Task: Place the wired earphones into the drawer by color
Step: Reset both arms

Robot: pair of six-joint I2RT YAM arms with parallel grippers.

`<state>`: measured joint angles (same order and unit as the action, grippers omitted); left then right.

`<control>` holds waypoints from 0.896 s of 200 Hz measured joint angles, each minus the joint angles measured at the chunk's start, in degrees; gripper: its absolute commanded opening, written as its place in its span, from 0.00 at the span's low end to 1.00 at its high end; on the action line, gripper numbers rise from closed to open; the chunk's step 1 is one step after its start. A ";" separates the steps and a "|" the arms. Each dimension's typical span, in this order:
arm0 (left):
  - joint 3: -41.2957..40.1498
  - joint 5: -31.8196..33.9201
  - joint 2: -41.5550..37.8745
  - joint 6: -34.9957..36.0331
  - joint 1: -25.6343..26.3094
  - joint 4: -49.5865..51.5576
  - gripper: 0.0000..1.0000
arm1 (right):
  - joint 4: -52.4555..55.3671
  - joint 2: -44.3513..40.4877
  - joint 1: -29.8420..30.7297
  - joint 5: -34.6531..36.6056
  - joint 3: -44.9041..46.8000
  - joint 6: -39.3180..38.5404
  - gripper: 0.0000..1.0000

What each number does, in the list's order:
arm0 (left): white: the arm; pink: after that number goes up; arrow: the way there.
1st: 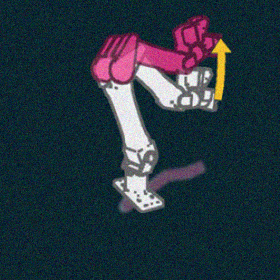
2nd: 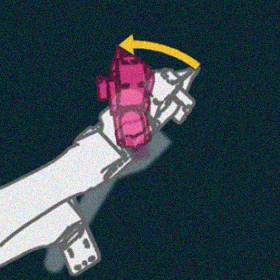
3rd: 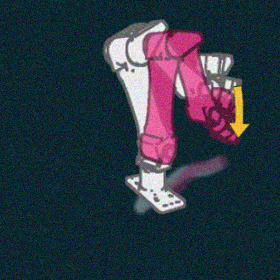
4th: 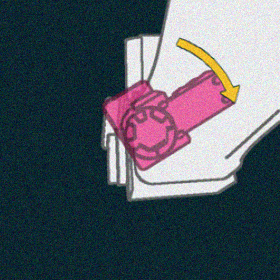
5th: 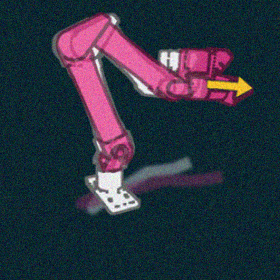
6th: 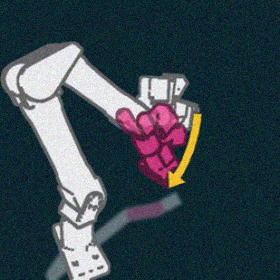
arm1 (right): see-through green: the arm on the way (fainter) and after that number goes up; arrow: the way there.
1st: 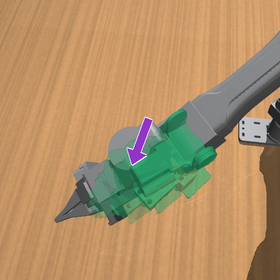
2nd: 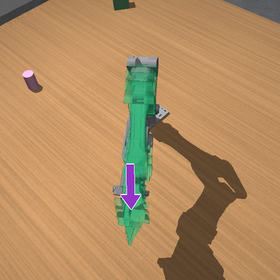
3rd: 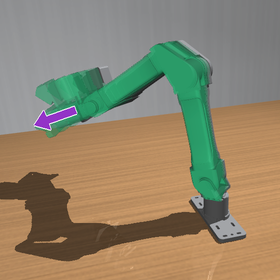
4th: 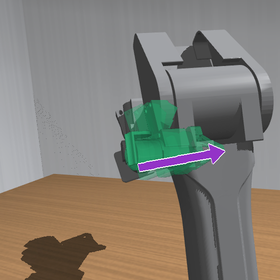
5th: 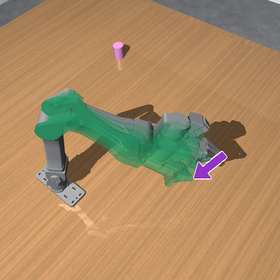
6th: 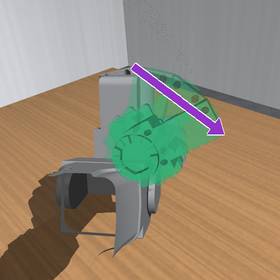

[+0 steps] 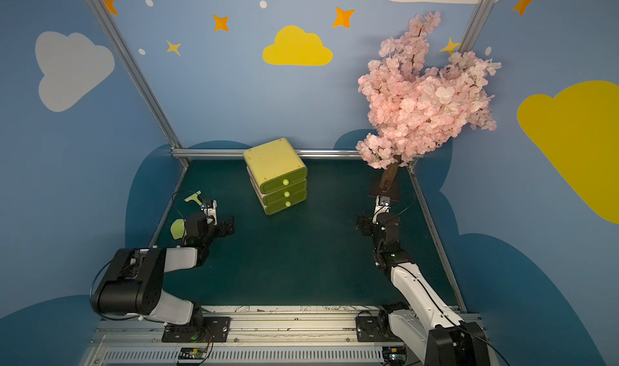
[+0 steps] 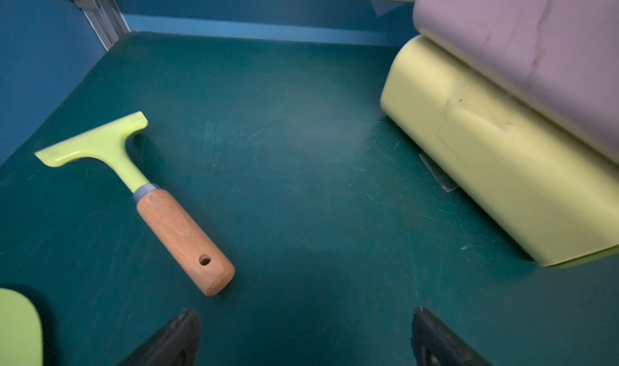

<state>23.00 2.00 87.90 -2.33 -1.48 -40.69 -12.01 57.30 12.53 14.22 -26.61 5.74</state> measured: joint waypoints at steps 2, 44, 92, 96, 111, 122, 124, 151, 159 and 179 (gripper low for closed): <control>-0.02 -0.07 0.17 0.02 -0.02 -0.22 1.00 | -0.20 0.20 -0.04 -0.09 0.00 -0.31 0.98; -0.15 -0.55 0.50 0.48 -0.02 -3.76 1.00 | -5.38 6.40 -1.60 -1.40 0.00 -5.55 0.98; -0.15 -0.85 0.50 0.79 -0.02 -4.44 1.00 | -13.03 16.09 -5.81 -3.78 0.52 -7.52 0.98; -0.15 -0.90 0.50 0.81 -0.02 -4.44 1.00 | -14.10 17.00 -6.08 -3.93 0.81 -7.50 0.98; -0.13 -0.98 0.48 0.87 -0.02 -4.46 1.00 | -18.12 20.31 -6.64 -4.31 2.38 -7.52 0.98; -0.13 -0.98 0.48 0.92 -0.02 -4.44 1.00 | -20.63 22.67 -6.84 -4.44 3.54 -7.50 0.98; -0.15 -0.98 0.50 0.90 -0.02 -4.46 1.00 | -21.03 23.06 -6.86 -4.46 3.72 -7.52 0.98; -0.13 -0.98 0.50 1.03 0.00 -4.46 1.00 | -24.00 26.25 -6.86 -4.42 4.33 -7.52 0.98; -0.13 -0.98 0.50 1.03 0.00 -4.46 1.00 | -24.50 26.25 -6.86 -4.39 4.28 -7.50 0.98; -0.13 -0.98 0.50 1.05 0.00 -4.44 1.00 | -24.11 26.88 -7.28 -4.90 2.47 -7.26 0.98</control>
<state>22.87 1.02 88.40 -1.28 -1.48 -45.12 -36.12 84.18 5.26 9.32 -24.14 -1.52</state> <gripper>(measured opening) 0.999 0.984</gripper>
